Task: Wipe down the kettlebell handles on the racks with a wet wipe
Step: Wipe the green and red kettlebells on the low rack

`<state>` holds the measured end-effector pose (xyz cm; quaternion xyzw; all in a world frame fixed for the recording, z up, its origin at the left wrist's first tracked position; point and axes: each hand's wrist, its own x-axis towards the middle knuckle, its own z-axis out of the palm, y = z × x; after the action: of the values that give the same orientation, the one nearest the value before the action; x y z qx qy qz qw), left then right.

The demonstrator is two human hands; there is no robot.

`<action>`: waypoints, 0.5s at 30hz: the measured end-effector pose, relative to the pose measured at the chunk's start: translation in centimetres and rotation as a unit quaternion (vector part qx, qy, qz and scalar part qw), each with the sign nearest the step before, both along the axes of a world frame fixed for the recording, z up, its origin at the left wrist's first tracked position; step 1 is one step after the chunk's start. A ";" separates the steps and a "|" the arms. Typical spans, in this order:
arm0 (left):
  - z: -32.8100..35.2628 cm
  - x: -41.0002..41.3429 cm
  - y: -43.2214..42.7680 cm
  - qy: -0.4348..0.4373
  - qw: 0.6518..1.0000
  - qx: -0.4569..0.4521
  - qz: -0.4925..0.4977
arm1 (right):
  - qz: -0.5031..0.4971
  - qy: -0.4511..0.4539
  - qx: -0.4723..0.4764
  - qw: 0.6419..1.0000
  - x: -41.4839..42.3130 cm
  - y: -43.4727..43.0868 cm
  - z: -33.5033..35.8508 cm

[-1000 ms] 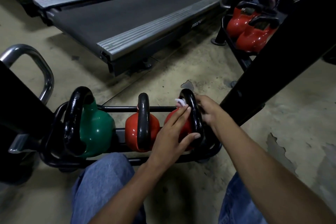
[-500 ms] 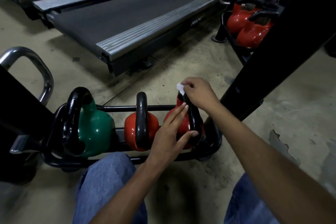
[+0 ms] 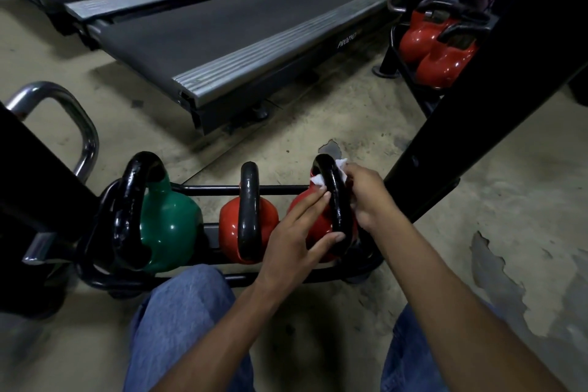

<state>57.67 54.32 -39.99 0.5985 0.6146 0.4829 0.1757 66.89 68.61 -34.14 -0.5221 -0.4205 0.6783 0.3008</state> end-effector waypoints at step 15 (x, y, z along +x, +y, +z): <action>-0.7 0.3 0.0 -0.009 1.000 0.003 0.017 | -0.014 -0.071 0.130 0.989 -0.2 -2.6 -0.7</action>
<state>58.02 54.32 -40.68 0.5844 0.6214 0.4931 0.1710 66.72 66.05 -34.83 -0.5311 -0.5180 0.5751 0.3447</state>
